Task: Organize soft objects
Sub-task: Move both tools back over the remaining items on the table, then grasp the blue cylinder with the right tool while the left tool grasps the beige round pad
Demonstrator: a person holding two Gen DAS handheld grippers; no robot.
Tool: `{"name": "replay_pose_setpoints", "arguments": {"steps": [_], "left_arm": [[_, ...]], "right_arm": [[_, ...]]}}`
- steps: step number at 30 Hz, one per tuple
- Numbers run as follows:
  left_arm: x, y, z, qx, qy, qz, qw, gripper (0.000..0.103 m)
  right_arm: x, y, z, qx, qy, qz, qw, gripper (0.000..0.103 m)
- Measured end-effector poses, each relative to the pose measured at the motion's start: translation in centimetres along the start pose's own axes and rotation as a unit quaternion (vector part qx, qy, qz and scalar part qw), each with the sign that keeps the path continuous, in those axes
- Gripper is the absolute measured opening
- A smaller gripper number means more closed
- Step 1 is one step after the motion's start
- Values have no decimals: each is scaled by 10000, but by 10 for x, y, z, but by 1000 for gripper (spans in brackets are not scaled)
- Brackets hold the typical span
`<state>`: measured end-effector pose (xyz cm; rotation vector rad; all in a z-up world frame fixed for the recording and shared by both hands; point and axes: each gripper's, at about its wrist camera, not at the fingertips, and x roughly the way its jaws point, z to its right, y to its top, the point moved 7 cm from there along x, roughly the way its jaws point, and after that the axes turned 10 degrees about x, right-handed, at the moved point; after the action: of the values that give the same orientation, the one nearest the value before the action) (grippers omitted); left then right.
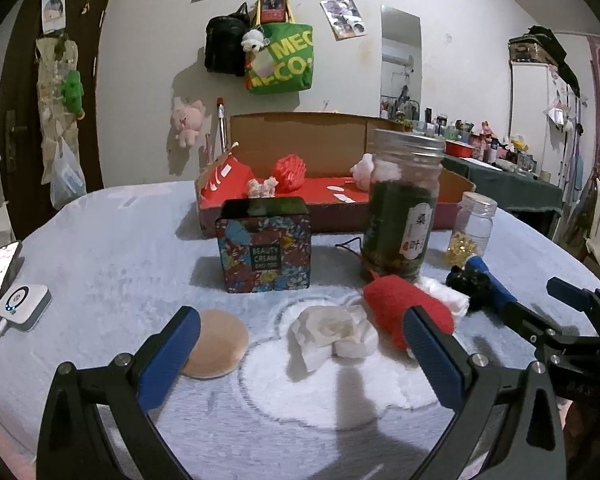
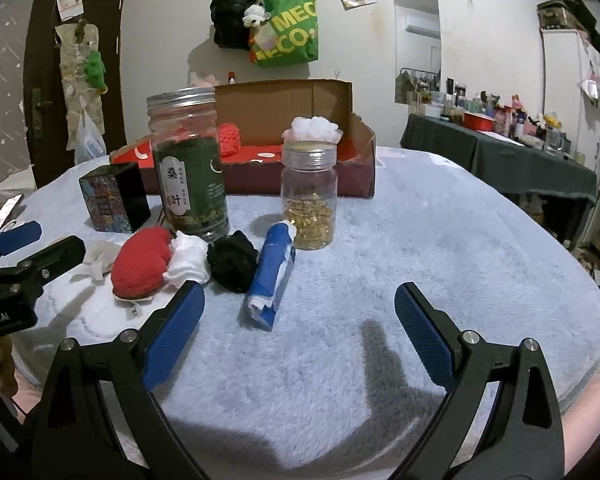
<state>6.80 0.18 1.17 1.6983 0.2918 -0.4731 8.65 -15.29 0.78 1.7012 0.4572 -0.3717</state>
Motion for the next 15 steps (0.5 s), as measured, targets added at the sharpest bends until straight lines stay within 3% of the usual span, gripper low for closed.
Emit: {"name": "replay_pose_setpoints", "arguments": {"steps": [15], "left_arm": [[8, -3, -43, -52, 288, -277, 9992, 103]], "right_arm": [[19, 1, 6, 159, 54, -249, 9995, 97]]}}
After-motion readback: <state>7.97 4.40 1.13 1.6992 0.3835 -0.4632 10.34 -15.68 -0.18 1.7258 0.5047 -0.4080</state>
